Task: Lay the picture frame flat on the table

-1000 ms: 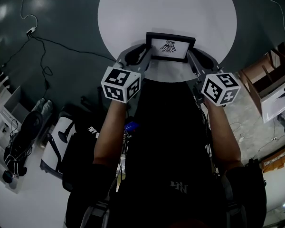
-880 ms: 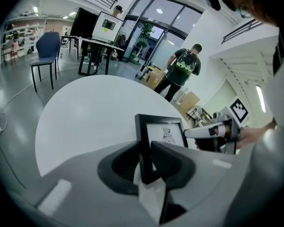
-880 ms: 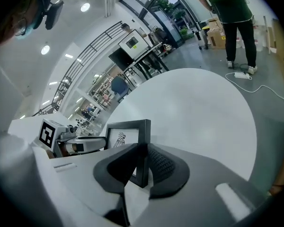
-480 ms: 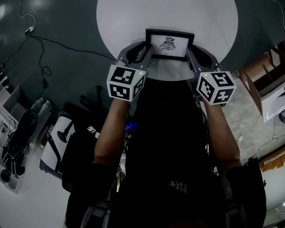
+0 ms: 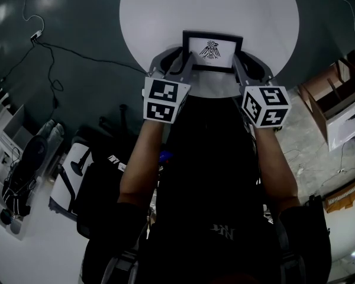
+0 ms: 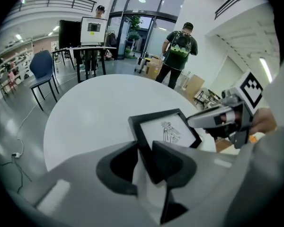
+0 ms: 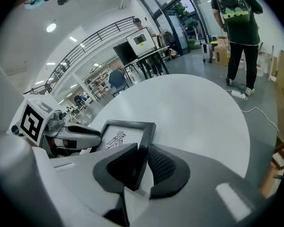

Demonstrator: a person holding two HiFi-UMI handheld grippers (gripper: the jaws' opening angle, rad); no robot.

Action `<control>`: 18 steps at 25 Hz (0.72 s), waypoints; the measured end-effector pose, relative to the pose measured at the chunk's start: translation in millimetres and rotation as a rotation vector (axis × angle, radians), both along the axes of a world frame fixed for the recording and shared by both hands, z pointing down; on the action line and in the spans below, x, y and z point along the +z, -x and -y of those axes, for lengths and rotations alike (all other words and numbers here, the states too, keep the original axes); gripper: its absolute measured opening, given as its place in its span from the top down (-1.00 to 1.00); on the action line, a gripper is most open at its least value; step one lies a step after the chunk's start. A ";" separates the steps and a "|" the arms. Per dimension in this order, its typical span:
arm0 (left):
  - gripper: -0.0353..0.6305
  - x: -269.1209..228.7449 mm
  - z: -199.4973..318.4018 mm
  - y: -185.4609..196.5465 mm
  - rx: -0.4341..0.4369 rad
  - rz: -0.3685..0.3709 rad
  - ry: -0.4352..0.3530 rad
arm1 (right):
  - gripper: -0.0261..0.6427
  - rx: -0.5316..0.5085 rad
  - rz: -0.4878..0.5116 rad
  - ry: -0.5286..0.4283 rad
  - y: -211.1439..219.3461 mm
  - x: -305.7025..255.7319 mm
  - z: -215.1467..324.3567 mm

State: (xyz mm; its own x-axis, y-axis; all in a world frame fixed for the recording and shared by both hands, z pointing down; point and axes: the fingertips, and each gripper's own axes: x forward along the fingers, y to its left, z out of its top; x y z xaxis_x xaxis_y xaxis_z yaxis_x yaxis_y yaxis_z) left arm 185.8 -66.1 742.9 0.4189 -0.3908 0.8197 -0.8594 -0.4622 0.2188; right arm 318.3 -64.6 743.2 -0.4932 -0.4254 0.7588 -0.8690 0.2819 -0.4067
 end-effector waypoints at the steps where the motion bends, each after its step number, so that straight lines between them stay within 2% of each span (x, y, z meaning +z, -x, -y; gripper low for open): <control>1: 0.60 0.2 -0.2 -0.2 0.005 0.007 -0.001 | 0.75 -0.002 -0.008 -0.003 0.1 0.0 -0.2; 14: 0.59 4.9 -3.0 -1.0 0.023 0.114 -0.022 | 0.75 -0.024 -0.117 -0.049 0.8 3.3 -0.6; 18: 0.58 5.4 -3.1 -1.2 0.017 0.090 -0.024 | 0.74 -0.028 -0.122 -0.055 0.5 3.7 -0.1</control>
State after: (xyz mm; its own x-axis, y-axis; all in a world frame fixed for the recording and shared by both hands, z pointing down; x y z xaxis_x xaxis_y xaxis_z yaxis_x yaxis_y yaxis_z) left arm 187.0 -63.0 748.3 0.3509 -0.4044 0.8446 -0.8671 -0.4808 0.1300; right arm 317.8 -64.6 746.9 -0.4112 -0.4556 0.7895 -0.9024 0.3256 -0.2821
